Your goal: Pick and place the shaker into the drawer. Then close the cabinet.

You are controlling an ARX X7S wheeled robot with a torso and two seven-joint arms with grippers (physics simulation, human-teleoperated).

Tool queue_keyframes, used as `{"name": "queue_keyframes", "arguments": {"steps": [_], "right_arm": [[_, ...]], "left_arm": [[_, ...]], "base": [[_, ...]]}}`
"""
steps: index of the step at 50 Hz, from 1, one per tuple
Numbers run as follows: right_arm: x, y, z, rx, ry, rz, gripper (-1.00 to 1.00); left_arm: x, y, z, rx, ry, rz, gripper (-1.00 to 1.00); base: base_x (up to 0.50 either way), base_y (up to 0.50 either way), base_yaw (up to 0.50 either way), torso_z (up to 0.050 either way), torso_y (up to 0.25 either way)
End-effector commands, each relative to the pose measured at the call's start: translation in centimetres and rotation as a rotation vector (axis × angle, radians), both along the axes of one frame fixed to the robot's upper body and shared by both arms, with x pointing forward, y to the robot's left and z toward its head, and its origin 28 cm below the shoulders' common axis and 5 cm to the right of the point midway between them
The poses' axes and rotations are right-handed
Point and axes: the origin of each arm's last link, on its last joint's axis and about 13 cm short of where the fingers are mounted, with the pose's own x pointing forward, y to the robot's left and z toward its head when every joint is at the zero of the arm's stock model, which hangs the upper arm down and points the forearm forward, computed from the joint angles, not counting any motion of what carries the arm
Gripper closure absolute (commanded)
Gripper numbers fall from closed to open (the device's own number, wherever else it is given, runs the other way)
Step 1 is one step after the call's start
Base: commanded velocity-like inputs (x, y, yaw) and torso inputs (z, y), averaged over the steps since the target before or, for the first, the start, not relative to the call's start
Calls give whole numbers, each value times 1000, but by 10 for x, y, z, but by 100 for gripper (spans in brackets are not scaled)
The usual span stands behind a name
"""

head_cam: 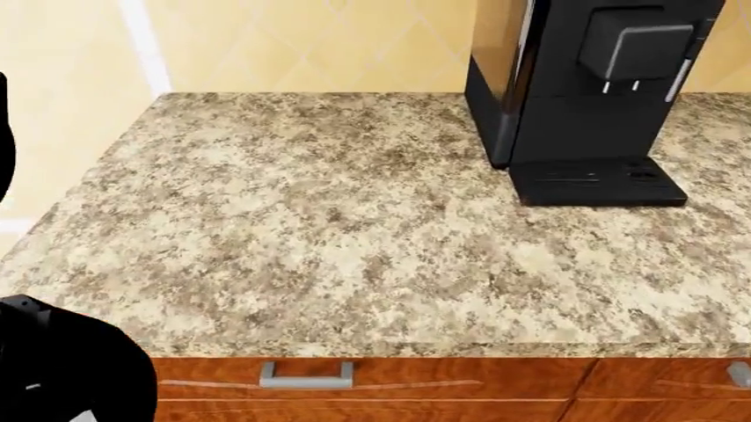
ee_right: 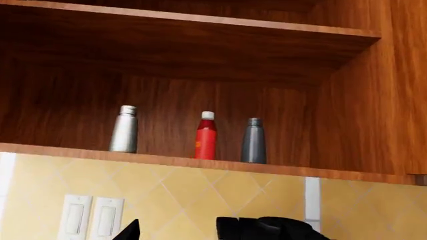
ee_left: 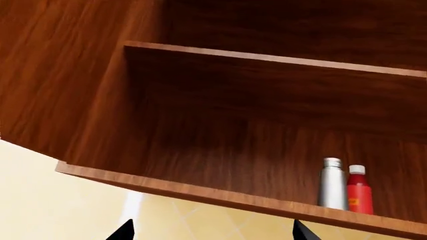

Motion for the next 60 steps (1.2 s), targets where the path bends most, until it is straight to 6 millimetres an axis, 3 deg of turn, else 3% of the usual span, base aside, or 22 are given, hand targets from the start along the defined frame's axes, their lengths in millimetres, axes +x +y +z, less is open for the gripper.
{"name": "queue_keyframes", "arguments": {"steps": [1,18,50,55,60], "right_arm": [[-6,-1,16,-24,-12,-30,-100],[-13,4,22,-63,-34,-18,-100],[-14,5,19,-44,-27,4,-100],[-27,4,12,-13,39,-37,-100],[-55,7,15,-20,52,-22,-100]], "left_arm": [[-3,-2,10,30,-10,10,-100],[-5,1,11,38,-11,25,-100],[-7,2,9,44,-11,23,-100],[-8,1,9,45,-14,21,-100],[-11,1,5,45,-19,23,-100]], "base": [[500,-316,0,0,0],[500,-221,0,0,1],[500,-7,0,0,1],[98,1,0,0,0],[0,0,0,0,0]]}}
